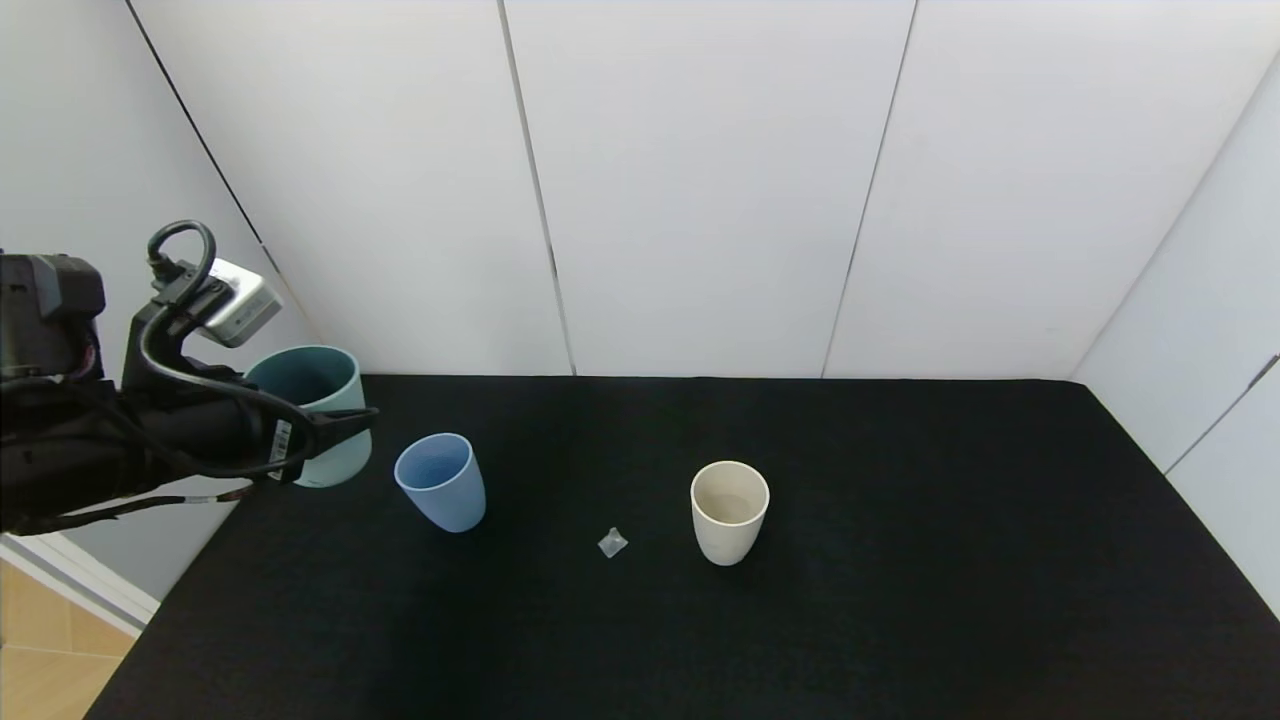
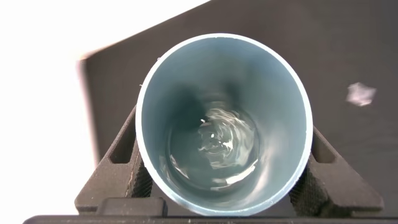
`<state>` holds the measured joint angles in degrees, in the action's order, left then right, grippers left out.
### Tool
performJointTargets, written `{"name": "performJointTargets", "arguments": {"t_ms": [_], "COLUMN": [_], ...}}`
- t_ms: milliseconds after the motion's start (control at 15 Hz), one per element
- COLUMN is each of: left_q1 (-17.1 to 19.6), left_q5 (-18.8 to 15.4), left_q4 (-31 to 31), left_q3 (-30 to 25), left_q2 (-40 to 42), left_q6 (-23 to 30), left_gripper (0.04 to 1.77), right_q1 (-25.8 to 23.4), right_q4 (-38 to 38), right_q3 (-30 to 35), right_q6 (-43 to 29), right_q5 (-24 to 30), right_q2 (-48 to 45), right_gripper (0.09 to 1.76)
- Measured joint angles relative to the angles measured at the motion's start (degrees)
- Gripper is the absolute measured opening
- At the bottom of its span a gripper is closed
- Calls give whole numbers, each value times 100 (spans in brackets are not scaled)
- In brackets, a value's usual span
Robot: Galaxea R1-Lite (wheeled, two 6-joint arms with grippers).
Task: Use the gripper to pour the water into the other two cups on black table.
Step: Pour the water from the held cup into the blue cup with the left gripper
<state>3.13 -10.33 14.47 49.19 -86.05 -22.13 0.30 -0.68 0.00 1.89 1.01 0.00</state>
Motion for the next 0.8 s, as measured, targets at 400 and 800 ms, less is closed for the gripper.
{"name": "performJointTargets", "arguments": {"t_ms": [400,800], "left_q1": [678,491], "left_q5": [-83,-23], "left_q4": [-166,-152], "left_q3": [61,155], "left_q2": [-77,-479], "left_q6": [-933,-1547], "left_gripper": [118,118], "right_q1": [2,2], "right_q4": [0,-2], "right_q3": [0,0], "right_q6": [1,0], "right_q5": [0,0], "right_q2": [0,0], "right_gripper": [171,171]}}
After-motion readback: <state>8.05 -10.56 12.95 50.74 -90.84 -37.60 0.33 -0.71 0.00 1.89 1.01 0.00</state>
